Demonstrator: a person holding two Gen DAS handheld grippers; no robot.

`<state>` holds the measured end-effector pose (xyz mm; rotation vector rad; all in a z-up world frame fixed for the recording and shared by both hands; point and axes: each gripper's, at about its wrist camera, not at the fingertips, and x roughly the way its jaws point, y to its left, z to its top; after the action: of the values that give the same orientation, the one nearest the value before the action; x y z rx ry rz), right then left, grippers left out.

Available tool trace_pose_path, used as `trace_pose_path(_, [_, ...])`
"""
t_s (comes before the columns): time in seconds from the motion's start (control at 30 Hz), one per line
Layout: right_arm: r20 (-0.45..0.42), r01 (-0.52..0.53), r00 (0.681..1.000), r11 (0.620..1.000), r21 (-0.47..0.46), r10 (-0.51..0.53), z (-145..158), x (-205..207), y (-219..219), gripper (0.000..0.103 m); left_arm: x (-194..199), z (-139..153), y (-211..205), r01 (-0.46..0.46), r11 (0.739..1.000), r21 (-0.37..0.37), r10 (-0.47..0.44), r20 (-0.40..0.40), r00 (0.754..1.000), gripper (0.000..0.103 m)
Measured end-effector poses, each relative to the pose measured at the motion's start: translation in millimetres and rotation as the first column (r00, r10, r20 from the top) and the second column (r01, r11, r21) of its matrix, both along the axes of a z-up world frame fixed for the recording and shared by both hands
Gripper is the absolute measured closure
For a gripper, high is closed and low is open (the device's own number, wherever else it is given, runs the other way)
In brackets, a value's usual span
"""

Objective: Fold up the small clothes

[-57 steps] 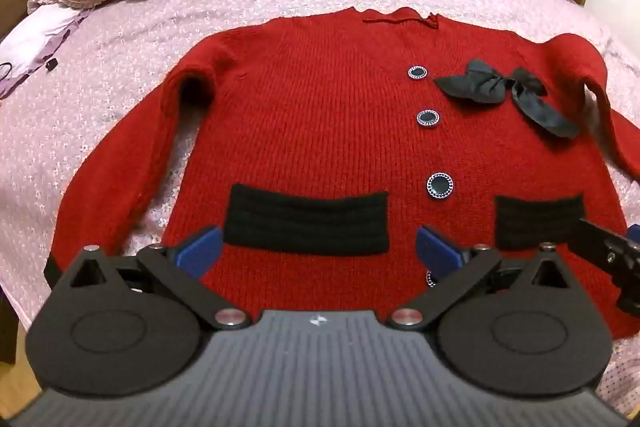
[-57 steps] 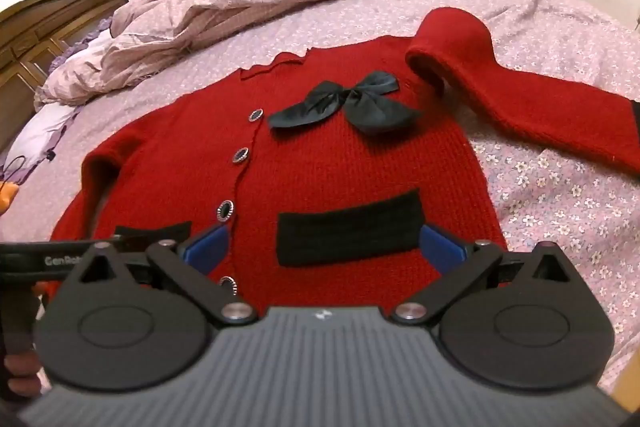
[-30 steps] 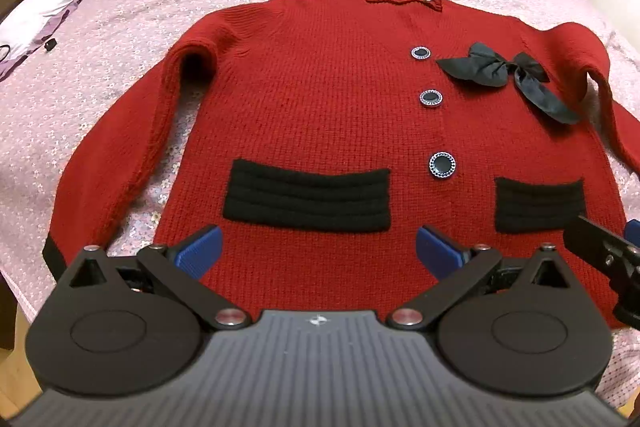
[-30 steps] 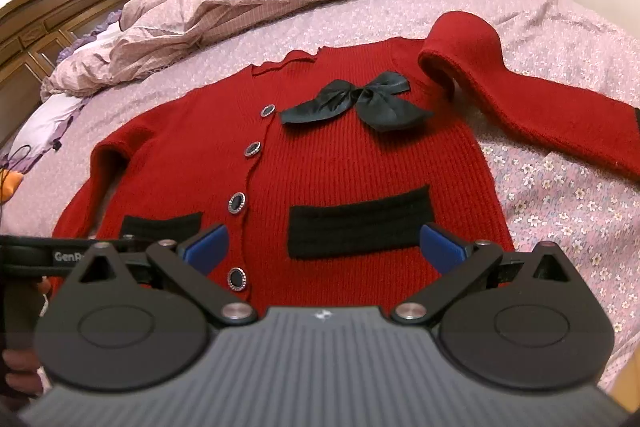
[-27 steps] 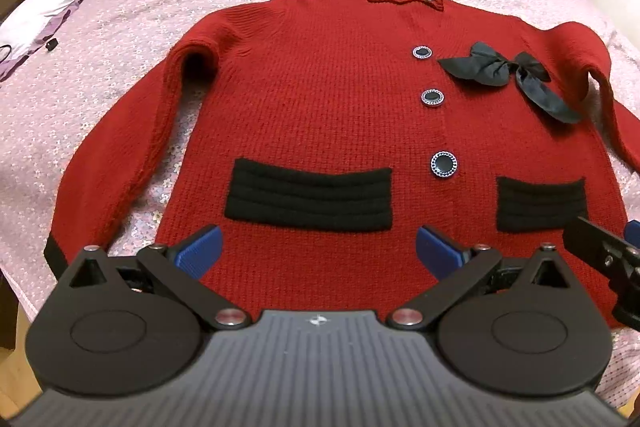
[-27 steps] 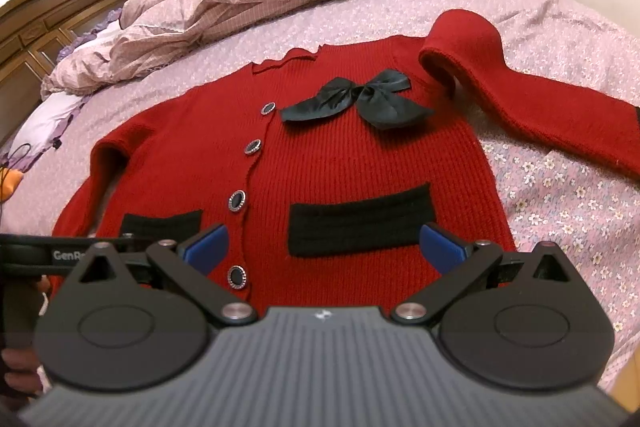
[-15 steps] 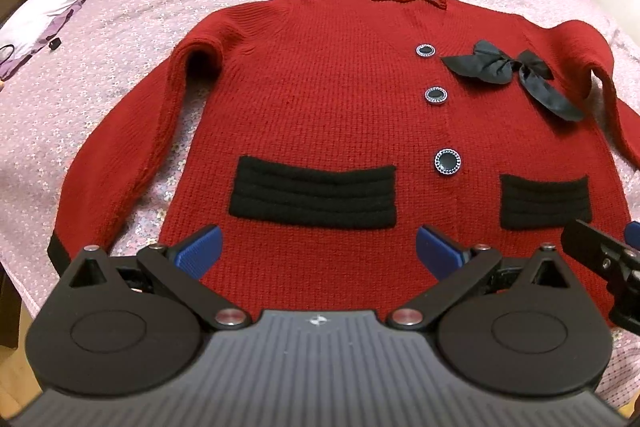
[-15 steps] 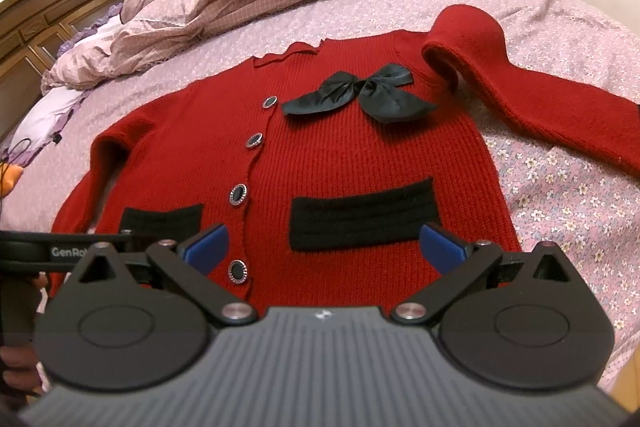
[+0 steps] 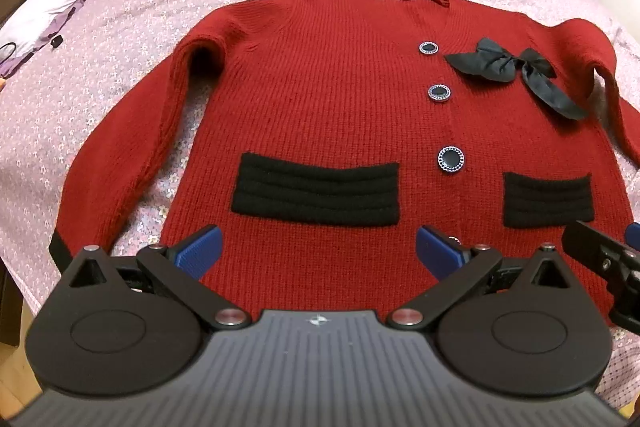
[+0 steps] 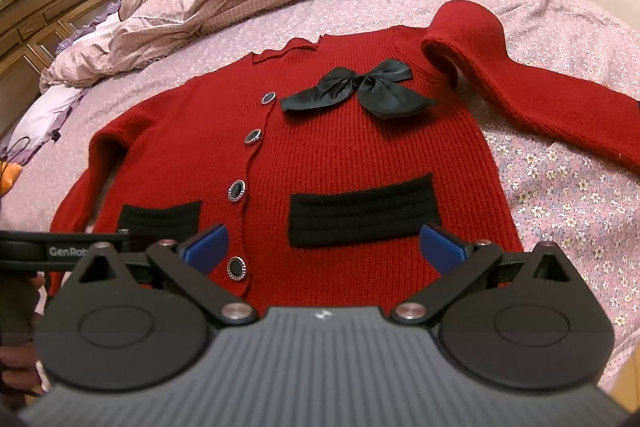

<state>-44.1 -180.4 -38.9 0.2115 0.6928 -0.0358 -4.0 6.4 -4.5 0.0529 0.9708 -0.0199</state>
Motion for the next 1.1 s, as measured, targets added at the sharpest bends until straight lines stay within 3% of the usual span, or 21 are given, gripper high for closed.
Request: trace_pose_path(1.1, [0.01,-0.008,1.0,1.0,-0.006,0.008,2.4,-2.7,1.5,0.0,-2.0,2.8,1.4,0.001,1.0,0.012,-0.001,0.007,1.0,0.0])
